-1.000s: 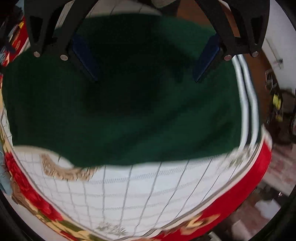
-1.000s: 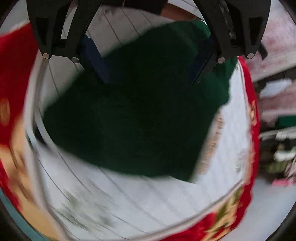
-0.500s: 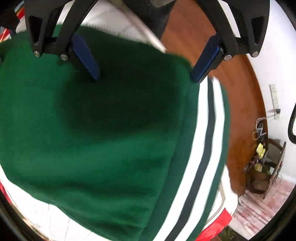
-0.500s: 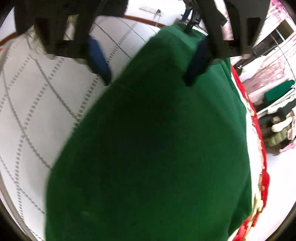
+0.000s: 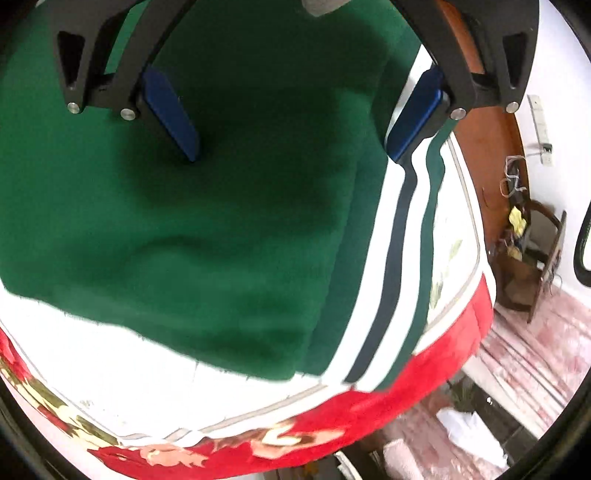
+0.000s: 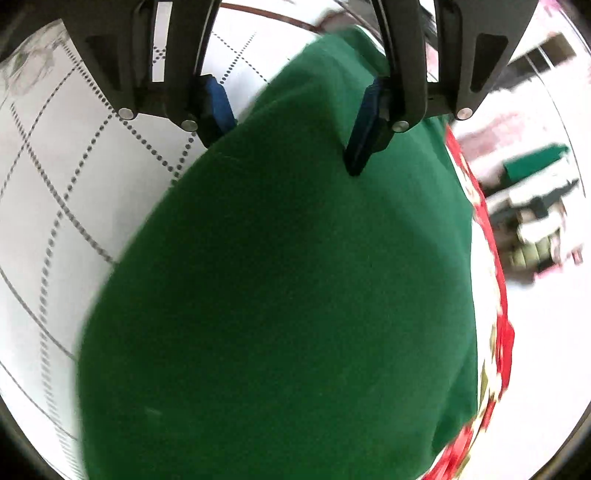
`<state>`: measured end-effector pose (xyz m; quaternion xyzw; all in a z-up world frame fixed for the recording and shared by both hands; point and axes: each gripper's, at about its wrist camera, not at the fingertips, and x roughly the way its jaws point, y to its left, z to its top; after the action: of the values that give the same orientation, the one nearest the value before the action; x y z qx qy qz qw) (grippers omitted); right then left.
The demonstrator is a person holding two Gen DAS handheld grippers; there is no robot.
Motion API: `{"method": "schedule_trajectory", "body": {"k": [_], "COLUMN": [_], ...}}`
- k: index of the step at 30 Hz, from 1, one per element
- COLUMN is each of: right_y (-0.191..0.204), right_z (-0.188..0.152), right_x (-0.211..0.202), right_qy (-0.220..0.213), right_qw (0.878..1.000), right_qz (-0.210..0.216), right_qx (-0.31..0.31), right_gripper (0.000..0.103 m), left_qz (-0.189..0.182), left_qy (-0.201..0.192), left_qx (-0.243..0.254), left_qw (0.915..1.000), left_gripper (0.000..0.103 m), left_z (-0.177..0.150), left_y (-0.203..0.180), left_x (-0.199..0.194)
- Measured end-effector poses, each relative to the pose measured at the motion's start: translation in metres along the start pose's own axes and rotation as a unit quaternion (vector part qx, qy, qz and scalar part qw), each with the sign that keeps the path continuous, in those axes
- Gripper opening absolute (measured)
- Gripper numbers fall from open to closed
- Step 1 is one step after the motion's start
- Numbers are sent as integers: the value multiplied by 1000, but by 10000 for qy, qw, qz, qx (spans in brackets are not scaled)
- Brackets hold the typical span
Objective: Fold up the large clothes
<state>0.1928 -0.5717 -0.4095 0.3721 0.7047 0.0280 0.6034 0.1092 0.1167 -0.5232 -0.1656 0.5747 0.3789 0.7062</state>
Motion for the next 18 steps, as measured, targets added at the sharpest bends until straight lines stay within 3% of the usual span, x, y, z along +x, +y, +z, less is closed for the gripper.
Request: {"method": "schedule_trajectory", "body": {"k": [2, 5, 9, 13, 15, 16, 17, 18], "right_y": [-4, -19, -52, -61, -65, -70, -74, -72], "right_z": [1, 6, 28, 73, 97, 107, 114, 117], "right_x": [-7, -31, -81, -98, -89, -81, -76, -75], "right_qy": [53, -291, -1111, -1675, -1702, -1607, -1581, -1581], "right_qw": [10000, 9996, 9931, 9839, 9842, 9855, 9851, 9849], "right_qz": [48, -21, 191, 446, 305, 278, 375, 451], "right_qx": [-31, -9, 311, 439, 382, 461, 556, 548], "right_gripper": [62, 80, 80, 80, 72, 70, 70, 79], "left_qz": [-19, -227, -819, -1016, -862, -821, -815, -865], "left_qy": [-122, -353, -425, -244, -162, -179, -193, -208], "left_qx": [157, 465, 1088, 1814, 2125, 2149, 2149, 2122], "left_qw": [9998, 9980, 9898, 9779, 9732, 9730, 9731, 9732], "left_gripper": [103, 103, 103, 103, 103, 103, 103, 103], "left_z": [4, 4, -14, -41, -52, -51, -50, -47], "left_y": [-13, -57, -143, -208, -239, -237, -240, -239], "left_x": [-17, -53, -93, -87, -73, -66, -63, -64]}}
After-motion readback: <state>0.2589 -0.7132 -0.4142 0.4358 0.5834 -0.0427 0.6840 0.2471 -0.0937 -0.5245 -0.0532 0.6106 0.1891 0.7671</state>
